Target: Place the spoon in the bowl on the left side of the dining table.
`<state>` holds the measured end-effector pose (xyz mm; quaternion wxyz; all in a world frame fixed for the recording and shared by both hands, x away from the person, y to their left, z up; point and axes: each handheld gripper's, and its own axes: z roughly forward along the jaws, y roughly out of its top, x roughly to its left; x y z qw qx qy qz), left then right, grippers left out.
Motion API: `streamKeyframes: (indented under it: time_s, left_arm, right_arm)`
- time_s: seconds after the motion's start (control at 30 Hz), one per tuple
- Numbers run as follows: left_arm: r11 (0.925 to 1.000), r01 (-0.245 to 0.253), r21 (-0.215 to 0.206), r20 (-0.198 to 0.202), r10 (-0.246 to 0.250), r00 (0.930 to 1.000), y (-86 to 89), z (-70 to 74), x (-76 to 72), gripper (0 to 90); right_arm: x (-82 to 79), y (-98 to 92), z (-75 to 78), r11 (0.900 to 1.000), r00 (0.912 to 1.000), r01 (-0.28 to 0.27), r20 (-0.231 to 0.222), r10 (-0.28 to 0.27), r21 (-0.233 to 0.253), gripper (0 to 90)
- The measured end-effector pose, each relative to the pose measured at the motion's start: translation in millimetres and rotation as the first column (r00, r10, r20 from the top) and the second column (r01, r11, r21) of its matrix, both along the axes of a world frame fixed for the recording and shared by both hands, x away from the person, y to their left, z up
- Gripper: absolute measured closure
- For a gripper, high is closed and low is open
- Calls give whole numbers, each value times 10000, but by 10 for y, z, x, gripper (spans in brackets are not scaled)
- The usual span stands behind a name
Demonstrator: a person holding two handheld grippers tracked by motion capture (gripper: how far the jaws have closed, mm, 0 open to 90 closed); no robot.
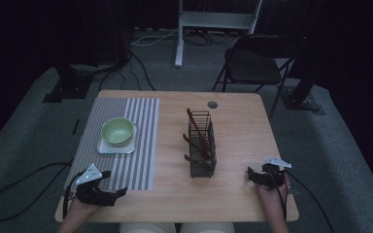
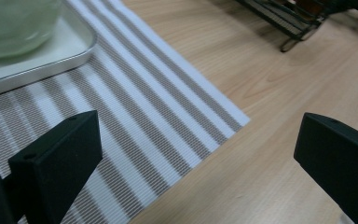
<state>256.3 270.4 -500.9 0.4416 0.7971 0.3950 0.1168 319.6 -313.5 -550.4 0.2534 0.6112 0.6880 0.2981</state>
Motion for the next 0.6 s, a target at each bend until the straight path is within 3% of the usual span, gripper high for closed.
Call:
streamKeyframes:
  time_s: [0.6]
  left_arm:
    - [9982, 553, -250, 414, -543, 9977, -257, 179, 147, 9]
  right_arm:
    - [0, 0, 0, 10000, 10000, -2, 3, 2, -4, 119]
